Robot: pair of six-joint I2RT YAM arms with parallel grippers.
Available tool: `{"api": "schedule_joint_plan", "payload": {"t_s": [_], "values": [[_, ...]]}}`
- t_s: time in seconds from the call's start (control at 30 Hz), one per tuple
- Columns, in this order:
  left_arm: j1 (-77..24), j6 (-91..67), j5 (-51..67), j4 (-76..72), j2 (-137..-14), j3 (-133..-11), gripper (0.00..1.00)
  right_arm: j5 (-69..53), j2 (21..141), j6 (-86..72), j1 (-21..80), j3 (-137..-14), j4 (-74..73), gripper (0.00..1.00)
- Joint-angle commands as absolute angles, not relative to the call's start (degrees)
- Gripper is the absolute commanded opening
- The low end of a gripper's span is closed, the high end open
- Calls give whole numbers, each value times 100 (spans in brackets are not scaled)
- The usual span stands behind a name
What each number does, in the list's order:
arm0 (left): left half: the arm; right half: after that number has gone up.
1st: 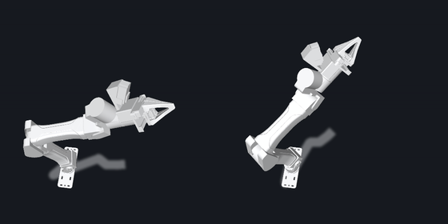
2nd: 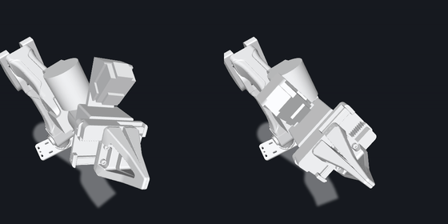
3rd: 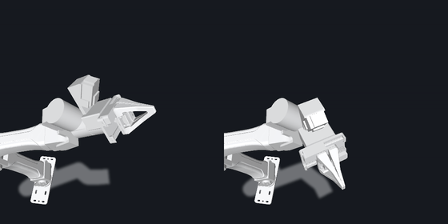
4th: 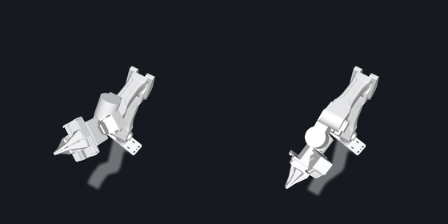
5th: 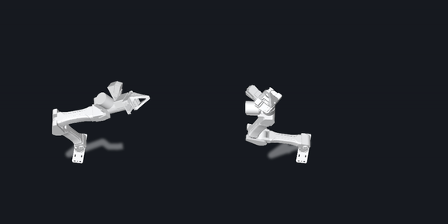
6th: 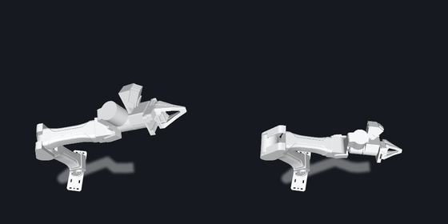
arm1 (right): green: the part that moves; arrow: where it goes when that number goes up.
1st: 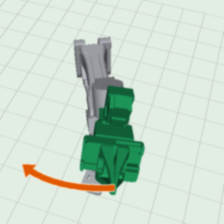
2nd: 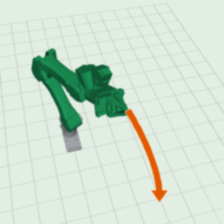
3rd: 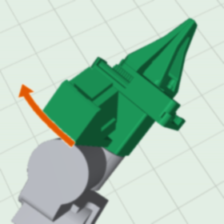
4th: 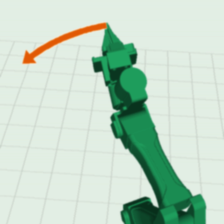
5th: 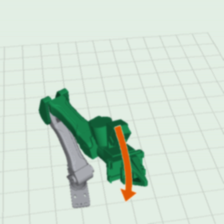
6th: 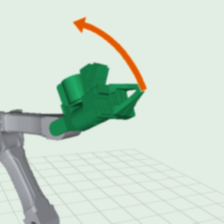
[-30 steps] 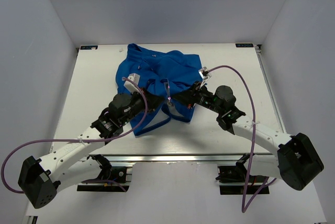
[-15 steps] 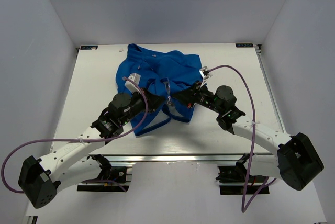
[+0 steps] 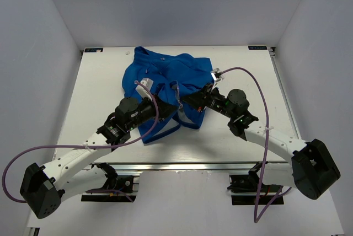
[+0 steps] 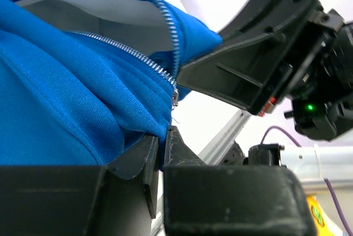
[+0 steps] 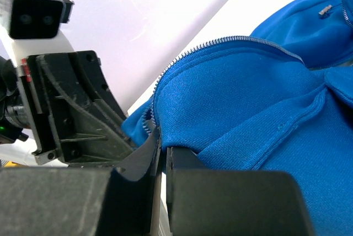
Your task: Zip up the jacket
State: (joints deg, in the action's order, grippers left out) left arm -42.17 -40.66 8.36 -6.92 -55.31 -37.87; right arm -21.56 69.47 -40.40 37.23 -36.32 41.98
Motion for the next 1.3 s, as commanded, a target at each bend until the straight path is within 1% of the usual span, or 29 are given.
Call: {"api": "schedule_joint_plan", "payload": {"t_s": [0.0,0.3,0.43,0.5,0.57,0.7,0.8,0.83,0.9,0.93,1.0,1.03,1.1,1.17,1.2,1.23,1.27], "values": [[-4271,-3815,1660,-923,-5476,-3832,0,-2250,6803,-4104,3753,-4025,4493,0],[-4280,-3674,1890,-405,-5458,-3788,0,-2214,6557,-3666,3735,-4315,3200,0],[-4280,-3814,1986,-308,-5475,-3622,0,-2408,6574,-3604,3735,-4281,2314,0],[-4280,-3937,2013,-316,-5545,-3507,0,-2478,6592,-3577,3727,-4115,2110,3],[-4271,-4077,2048,-535,-5616,-3271,0,-2505,6644,-3463,3727,-3956,1822,9],[-4272,-4254,1978,-703,-5888,-3050,0,-2733,6732,-3568,3727,-3499,1635,16],[-4271,-4324,2143,-861,-6125,-2936,0,-2751,6671,-3604,3744,-3165,1530,25],[-4280,-4342,2197,-983,-6178,-2918,0,-2725,6653,-3551,3744,-3121,1407,30],[-4280,-4429,2372,-1098,-6310,-2874,0,-2812,6592,-3358,3744,-3111,1083,35],[-4280,-4464,2417,-1212,-6354,-2848,0,-2839,6574,-3270,3744,-3129,951,42],[-4271,-4544,2539,-1344,-6503,-2839,0,-2856,6495,-3077,3762,-3173,713,48],[-4280,-4561,2662,-1353,-6539,-2839,0,-2822,6452,-3015,3770,-3182,477,54],[-4280,-4614,2768,-1406,-6653,-2821,0,-2699,6285,-2884,3806,-3208,256,59],[-4280,-4684,2900,-1415,-6688,-2795,0,-2576,6031,-2813,3867,-3208,9,68],[-4289,-4711,2944,-1450,-6671,-2778,0,-2488,5942,-2656,3911,-3269,-191,75],[-4289,-4737,2979,-1441,-6662,-2769,0,-2383,5854,-2593,3946,-3313,-333,77],[-4289,-4790,2988,-1424,-6627,-2769,0,-2277,5680,-2514,4068,-3366,-612,85]]}}
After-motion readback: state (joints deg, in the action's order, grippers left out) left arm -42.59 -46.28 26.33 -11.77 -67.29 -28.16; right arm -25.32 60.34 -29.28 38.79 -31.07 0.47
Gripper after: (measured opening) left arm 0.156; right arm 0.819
